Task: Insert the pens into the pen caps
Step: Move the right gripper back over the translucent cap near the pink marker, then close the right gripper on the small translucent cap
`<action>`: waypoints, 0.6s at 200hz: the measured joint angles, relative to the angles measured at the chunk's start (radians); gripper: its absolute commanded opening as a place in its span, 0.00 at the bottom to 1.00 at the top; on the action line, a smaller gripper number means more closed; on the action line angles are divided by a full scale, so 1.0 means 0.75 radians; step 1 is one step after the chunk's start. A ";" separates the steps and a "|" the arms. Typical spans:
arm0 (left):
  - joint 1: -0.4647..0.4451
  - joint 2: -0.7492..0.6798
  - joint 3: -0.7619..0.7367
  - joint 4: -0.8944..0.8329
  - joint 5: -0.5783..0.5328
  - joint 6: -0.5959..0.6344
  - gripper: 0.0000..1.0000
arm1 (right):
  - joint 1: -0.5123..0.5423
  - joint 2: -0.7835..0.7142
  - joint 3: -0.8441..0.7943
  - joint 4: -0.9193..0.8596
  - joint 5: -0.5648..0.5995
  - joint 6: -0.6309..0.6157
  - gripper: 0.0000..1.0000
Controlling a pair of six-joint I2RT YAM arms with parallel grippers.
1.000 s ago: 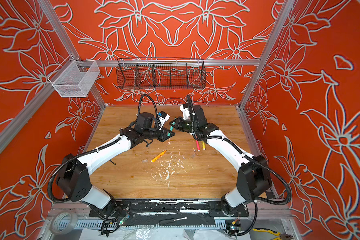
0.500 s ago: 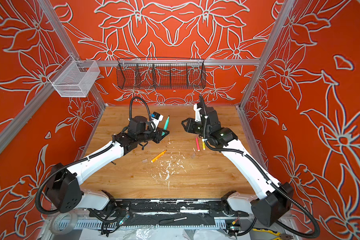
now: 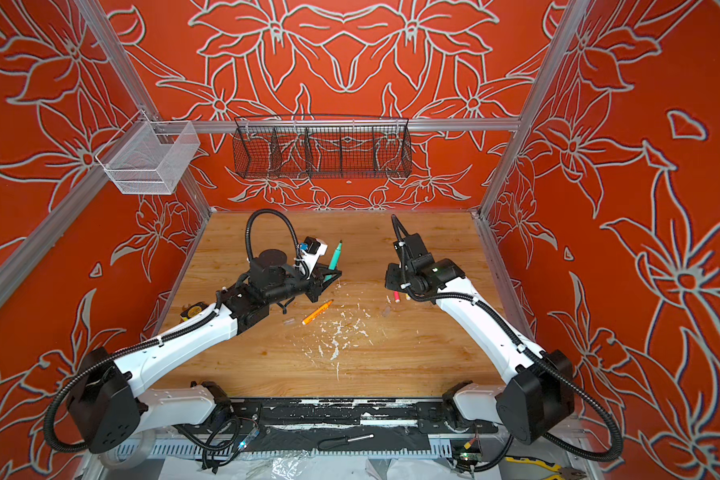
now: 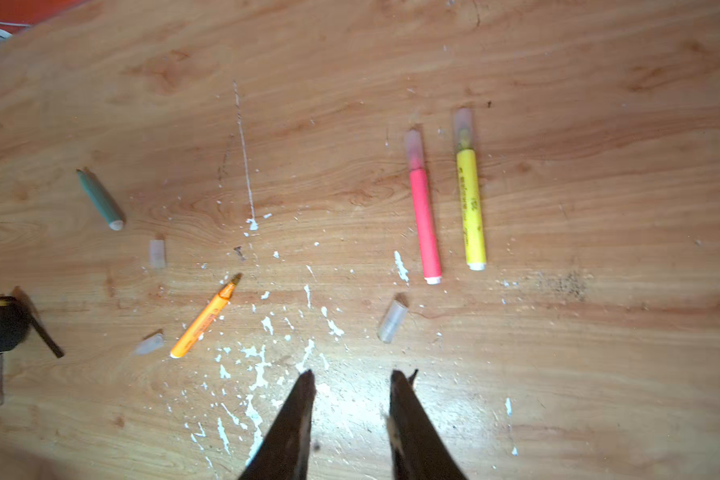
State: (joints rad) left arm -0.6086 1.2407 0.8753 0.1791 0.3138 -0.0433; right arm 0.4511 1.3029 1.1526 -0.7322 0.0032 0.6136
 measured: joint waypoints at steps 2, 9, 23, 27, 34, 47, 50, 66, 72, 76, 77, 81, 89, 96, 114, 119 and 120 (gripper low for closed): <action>-0.001 -0.006 -0.004 0.006 -0.003 0.002 0.00 | 0.000 0.001 -0.001 -0.002 0.002 0.001 0.33; -0.003 -0.020 -0.012 0.020 -0.010 0.005 0.00 | 0.000 0.003 -0.006 -0.009 0.012 0.007 0.33; -0.007 -0.036 -0.020 0.040 -0.029 0.005 0.00 | 0.000 0.010 -0.023 -0.017 0.021 0.025 0.32; -0.008 -0.038 -0.020 0.045 -0.035 0.005 0.00 | 0.000 0.015 -0.029 -0.018 0.021 0.033 0.32; -0.008 -0.038 -0.020 0.054 -0.042 0.004 0.00 | 0.000 0.024 -0.037 -0.023 0.020 0.041 0.30; -0.009 -0.038 -0.020 0.058 -0.061 0.001 0.00 | 0.000 0.053 -0.048 -0.026 0.020 0.056 0.28; -0.009 -0.038 -0.020 0.058 -0.064 -0.001 0.00 | 0.000 0.060 -0.050 -0.026 0.020 0.061 0.28; -0.009 -0.038 -0.019 0.057 -0.078 -0.007 0.00 | 0.002 0.104 -0.062 -0.024 0.020 0.070 0.28; -0.009 -0.038 -0.019 0.057 -0.084 -0.010 0.00 | 0.004 0.120 -0.069 -0.022 0.020 0.074 0.28; -0.009 -0.038 -0.018 0.055 -0.090 -0.012 0.00 | 0.005 0.130 -0.074 -0.021 0.020 0.078 0.28; -0.009 -0.038 -0.018 0.054 -0.091 -0.012 0.00 | 0.006 0.131 -0.075 -0.021 0.020 0.079 0.28; -0.009 -0.038 -0.017 0.053 -0.095 -0.012 0.00 | 0.007 0.142 -0.081 -0.021 0.020 0.084 0.28; -0.009 -0.038 -0.017 0.051 -0.102 -0.013 0.00 | 0.007 0.159 -0.092 -0.015 0.019 0.096 0.28; -0.009 -0.038 -0.016 0.049 -0.105 -0.013 0.00 | 0.010 0.173 -0.104 -0.009 0.018 0.105 0.28; -0.009 -0.038 -0.015 0.048 -0.119 -0.017 0.00 | 0.012 0.215 -0.134 0.011 0.008 0.132 0.29; -0.009 -0.038 -0.015 0.048 -0.120 -0.018 0.00 | 0.012 0.228 -0.140 0.017 0.003 0.139 0.30; -0.009 -0.038 -0.015 0.048 -0.121 -0.018 0.00 | 0.012 0.232 -0.141 0.019 0.000 0.141 0.30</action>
State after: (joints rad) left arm -0.6155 1.2121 0.8639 0.2150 0.2234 -0.0570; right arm 0.4599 1.4773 1.0466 -0.7177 0.0032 0.7197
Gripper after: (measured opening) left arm 0.143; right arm 0.291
